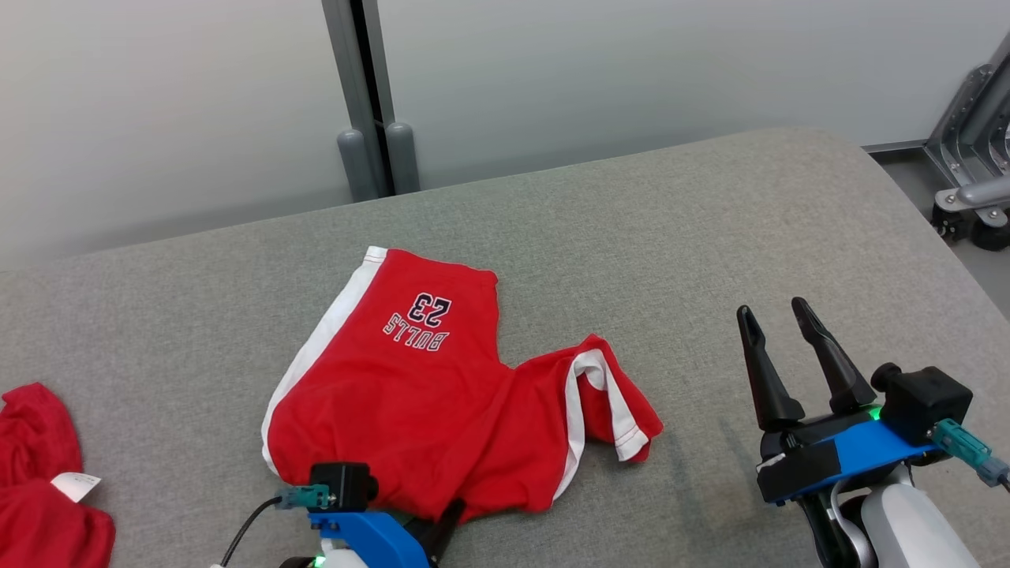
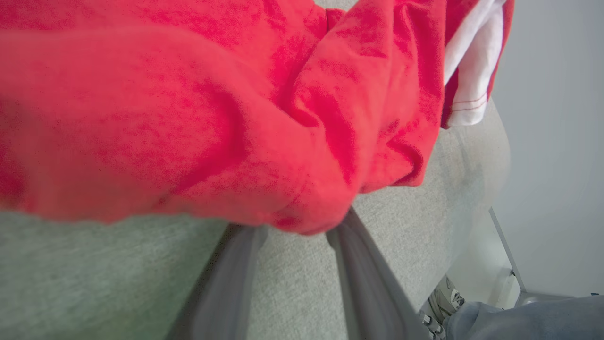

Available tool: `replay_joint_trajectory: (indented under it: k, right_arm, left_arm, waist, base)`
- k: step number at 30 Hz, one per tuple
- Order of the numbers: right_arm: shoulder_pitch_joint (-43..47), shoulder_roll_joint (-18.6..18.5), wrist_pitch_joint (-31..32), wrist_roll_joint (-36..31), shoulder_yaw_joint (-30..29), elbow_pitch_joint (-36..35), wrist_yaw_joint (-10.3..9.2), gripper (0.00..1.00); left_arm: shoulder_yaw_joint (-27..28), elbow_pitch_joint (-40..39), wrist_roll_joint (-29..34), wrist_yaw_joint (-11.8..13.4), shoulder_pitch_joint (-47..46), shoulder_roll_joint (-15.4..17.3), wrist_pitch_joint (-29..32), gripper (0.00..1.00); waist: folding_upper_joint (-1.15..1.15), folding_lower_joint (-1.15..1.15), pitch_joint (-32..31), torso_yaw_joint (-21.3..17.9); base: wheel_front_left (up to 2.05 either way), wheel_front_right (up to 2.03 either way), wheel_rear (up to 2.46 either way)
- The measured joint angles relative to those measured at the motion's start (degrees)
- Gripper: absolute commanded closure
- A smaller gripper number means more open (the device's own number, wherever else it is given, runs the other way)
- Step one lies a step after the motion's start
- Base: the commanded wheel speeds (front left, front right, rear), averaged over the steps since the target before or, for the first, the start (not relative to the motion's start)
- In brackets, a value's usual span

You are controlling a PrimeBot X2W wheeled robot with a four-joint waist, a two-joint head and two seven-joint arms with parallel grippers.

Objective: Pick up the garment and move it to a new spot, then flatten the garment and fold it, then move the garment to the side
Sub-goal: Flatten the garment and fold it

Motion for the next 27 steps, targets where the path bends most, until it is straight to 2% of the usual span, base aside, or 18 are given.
replay_joint_trajectory:
  k: [3,9,14,17,22,25,27]
  right_arm:
    - [0.1,0.0,0.0,0.0,-0.4,0.1,-0.01,0.0]
    - [0.4,0.0,0.0,0.0,-0.6,0.3,0.0,0.0]
    - [1.0,0.1,0.0,0.0,-0.3,0.6,-0.01,0.0]
    - [1.1,0.1,0.0,0.2,0.3,1.3,-0.01,0.0]
    - [1.1,-0.2,0.0,0.9,1.1,2.4,-0.01,0.0]
    - [1.1,-0.4,0.0,1.0,1.5,2.9,-0.01,0.0]
    - [1.1,-0.3,0.0,1.1,1.9,3.1,0.0,0.0]
  left_arm:
    - [-0.2,-1.7,-1.7,0.0,-0.1,1.8,0.4,1.0]
    - [0.4,-8.3,-2.1,0.6,0.1,8.2,5.3,1.0]
    - [1.8,-14.6,-2.5,4.3,2.1,14.0,11.5,1.0]
    - [2.9,-16.1,-0.5,7.7,2.6,17.3,13.2,1.0]
    - [4.1,-17.2,1.1,12.0,3.9,19.1,14.0,1.0]
    - [4.7,-15.9,2.0,13.3,3.9,19.8,13.3,1.0]
    - [5.1,-14.4,2.7,13.7,4.0,19.5,11.3,0.0]
  waist:
    - [0.0,0.0,-0.5,0.9]
    - [0.0,0.0,-1.6,3.1]
    - [0.0,0.0,-2.1,4.2]
    - [0.0,0.0,-2.1,4.6]
    - [0.0,0.0,-2.2,4.7]
    - [0.0,0.0,-2.2,4.7]
    - [0.0,0.0,-2.1,4.6]
  base:
    - [0.0,0.0,0.0]
    - [0.0,0.0,0.0]
    - [0.0,0.0,0.0]
    - [0.0,0.0,0.0]
    - [0.0,0.0,0.0]
    - [0.0,0.0,0.0]
    - [0.0,0.0,0.0]
